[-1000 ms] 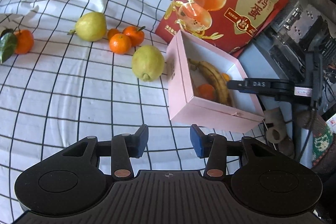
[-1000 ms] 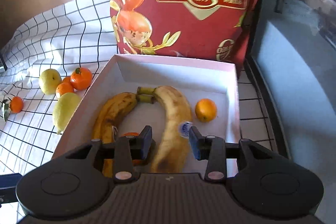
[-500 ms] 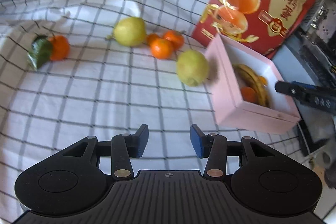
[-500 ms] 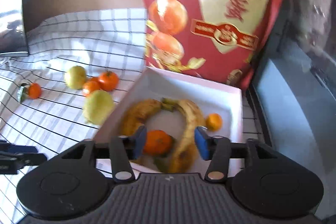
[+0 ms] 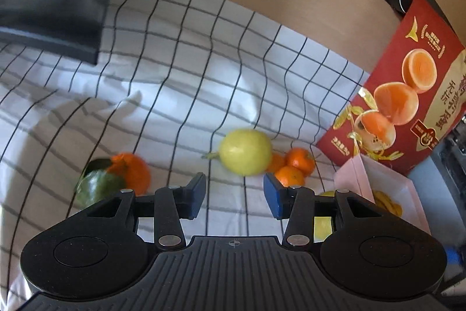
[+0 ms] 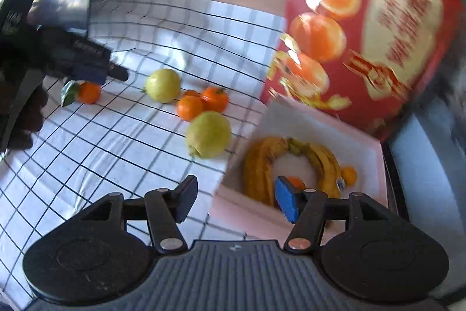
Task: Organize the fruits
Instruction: 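Open the right tool and withdraw it from the box, then grasp a yellow-green pear from the cloth with the right tool, then grasp a leafy tangerine with the left tool while the right tool lifts the pear, then carry the leafy tangerine into the pink box with the left tool while the right tool holds the pear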
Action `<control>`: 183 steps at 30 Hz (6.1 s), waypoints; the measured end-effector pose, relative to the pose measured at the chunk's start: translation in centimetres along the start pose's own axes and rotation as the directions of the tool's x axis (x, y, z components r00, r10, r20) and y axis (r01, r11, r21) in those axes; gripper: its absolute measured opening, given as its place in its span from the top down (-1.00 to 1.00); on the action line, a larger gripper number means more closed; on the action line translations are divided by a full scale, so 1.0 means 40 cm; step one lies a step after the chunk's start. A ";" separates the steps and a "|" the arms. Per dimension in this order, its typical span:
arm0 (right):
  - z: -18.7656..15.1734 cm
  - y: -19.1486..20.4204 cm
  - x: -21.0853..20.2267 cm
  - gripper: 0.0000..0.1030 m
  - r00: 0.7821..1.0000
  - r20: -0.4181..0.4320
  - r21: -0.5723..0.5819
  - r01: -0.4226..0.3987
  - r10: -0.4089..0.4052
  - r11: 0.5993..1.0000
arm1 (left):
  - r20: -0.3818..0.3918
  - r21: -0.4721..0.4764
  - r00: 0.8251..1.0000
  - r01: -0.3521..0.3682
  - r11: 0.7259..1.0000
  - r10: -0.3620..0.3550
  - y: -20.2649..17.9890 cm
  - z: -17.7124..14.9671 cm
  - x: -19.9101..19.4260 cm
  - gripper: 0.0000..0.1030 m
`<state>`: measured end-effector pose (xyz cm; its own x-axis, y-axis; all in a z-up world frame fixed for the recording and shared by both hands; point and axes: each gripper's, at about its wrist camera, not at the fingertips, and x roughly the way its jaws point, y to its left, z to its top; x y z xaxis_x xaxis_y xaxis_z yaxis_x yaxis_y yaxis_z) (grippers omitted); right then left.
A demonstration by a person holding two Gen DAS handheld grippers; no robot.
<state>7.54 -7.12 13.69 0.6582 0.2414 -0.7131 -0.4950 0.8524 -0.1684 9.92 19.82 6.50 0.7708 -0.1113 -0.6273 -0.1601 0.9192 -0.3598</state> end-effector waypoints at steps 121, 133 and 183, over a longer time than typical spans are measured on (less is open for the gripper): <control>-0.202 0.212 -0.002 -0.38 1.000 -0.006 0.044 -0.008 0.008 0.999 | -0.171 0.248 0.985 0.080 0.965 -0.038 0.060 -0.127 -0.067 0.02; -0.115 0.188 0.121 -0.48 0.990 -0.042 0.133 -0.132 0.138 0.982 | -0.285 0.234 0.958 0.085 0.969 -0.015 0.024 -0.310 -0.206 0.02; -0.337 -0.369 -0.214 -0.17 0.999 0.013 0.405 0.040 -0.049 0.913 | -0.271 0.294 0.950 0.236 0.926 -0.156 -0.606 -0.085 0.349 0.03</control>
<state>1.55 -28.03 13.10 0.6892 0.2050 -0.6950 -0.1962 0.9761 0.0933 22.45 -5.28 4.12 0.5898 -0.3518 -0.7269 0.2155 0.9360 -0.2782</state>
